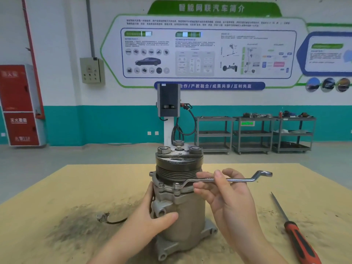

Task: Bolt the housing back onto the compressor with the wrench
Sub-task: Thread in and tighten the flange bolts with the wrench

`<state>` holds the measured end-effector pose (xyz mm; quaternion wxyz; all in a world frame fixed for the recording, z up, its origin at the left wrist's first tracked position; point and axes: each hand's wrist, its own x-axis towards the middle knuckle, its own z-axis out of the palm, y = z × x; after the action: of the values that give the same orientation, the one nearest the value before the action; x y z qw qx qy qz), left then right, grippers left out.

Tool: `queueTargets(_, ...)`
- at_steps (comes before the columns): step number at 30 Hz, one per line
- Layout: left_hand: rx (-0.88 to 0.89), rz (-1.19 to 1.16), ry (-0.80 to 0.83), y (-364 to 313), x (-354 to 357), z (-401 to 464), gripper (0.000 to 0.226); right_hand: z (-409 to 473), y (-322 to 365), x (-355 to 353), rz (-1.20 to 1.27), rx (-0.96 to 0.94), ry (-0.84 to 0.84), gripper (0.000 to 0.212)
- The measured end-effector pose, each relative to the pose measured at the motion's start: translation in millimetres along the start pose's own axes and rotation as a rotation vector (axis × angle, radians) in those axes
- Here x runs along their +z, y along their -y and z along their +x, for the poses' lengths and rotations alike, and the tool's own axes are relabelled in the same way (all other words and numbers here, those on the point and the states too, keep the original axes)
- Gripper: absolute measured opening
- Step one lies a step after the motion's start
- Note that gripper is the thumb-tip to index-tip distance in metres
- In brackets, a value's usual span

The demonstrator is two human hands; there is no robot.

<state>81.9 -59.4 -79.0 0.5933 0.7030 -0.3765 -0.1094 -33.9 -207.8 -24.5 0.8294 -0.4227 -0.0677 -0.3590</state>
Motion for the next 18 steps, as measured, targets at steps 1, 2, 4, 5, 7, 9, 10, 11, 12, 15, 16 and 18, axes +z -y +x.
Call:
queueTargets(1, 0.032, 0.000, -0.038, 3.1, 7.2, -1.8, 0.094, 0.1, 0.6, -1.2, -0.021, -0.002, 0.003, 0.014)
queueTargets(2, 0.057, -0.003, -0.081, 4.2, 12.7, -3.9, 0.088, 0.3, 1.8, -1.9, -0.044, -0.001, 0.008, 0.015)
queueTargets(4, 0.070, -0.048, -0.154, 2.9, 18.3, -6.3, 0.079, 1.4, 5.2, -2.9, -0.099, 0.001, 0.036, 0.017)
queueTargets(5, 0.075, -0.064, -0.178, 2.6, 19.0, -7.1, 0.076, 1.6, 7.0, -2.7, -0.125, -0.003, 0.052, 0.019)
queueTargets(7, 0.076, -0.064, -0.200, 2.6, 18.1, -8.6, 0.070, 3.6, 9.6, -0.6, -0.169, -0.020, 0.073, 0.023)
queueTargets(9, 0.076, -0.043, -0.207, 3.7, 16.8, -7.8, 0.066, 6.7, 9.0, 0.6, -0.194, -0.018, 0.085, 0.018)
queueTargets(10, 0.072, -0.024, -0.209, 2.3, 16.4, -8.4, 0.067, 6.9, 8.5, 1.9, -0.196, -0.008, 0.081, 0.016)
queueTargets(11, 0.074, -0.007, -0.208, -0.2, 15.8, -8.6, 0.071, 7.0, 8.3, 3.2, -0.200, -0.015, 0.069, 0.016)
queueTargets(12, 0.071, 0.009, -0.211, -2.6, 14.8, -8.9, 0.075, 6.3, 7.4, 4.0, -0.204, -0.040, 0.052, 0.017)
queueTargets(15, 0.056, 0.023, -0.189, 0.6, 14.0, -9.7, 0.077, -5.7, 4.7, 6.1, -0.257, -0.155, 0.012, 0.020)
queueTargets(16, 0.050, 0.018, -0.178, 1.3, 14.2, -10.9, 0.078, -10.0, 2.3, 5.6, -0.309, -0.219, -0.001, 0.019)
queueTargets(18, 0.044, 0.027, -0.164, 0.4, 14.9, -12.1, 0.089, -19.0, -4.6, 5.3, -0.438, -0.378, 0.006, 0.015)
